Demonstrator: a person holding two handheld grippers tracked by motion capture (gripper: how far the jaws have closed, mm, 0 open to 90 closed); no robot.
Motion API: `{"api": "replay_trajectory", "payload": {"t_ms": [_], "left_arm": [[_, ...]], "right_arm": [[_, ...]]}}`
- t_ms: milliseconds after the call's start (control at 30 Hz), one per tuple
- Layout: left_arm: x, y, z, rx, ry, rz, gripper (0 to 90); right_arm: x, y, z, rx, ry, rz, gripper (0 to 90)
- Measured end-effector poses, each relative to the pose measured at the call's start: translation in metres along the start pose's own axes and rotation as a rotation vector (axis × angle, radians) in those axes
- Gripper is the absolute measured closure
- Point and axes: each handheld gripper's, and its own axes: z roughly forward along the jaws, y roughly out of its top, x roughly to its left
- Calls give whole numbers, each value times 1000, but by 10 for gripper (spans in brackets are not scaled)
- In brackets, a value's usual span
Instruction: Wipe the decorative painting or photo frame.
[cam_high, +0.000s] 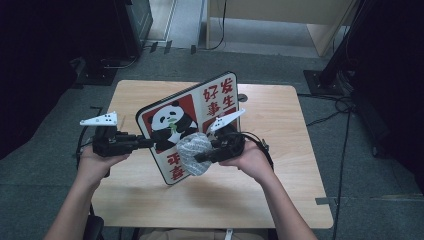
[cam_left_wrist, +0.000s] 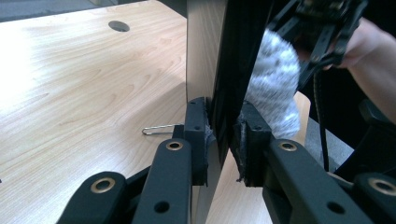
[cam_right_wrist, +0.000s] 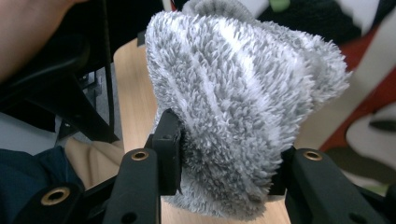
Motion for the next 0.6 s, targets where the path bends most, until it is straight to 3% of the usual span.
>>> {"api": "replay_trajectory", "payload": {"t_ms": [333,600], "left_arm": [[0,0,0,-1,2,3,776],[0,0,0,-1,1,0,775]], "right_arm": [[14,42,-12,-29,8,-51,599],[33,82,-23,-46,-2,-120,598]]}}
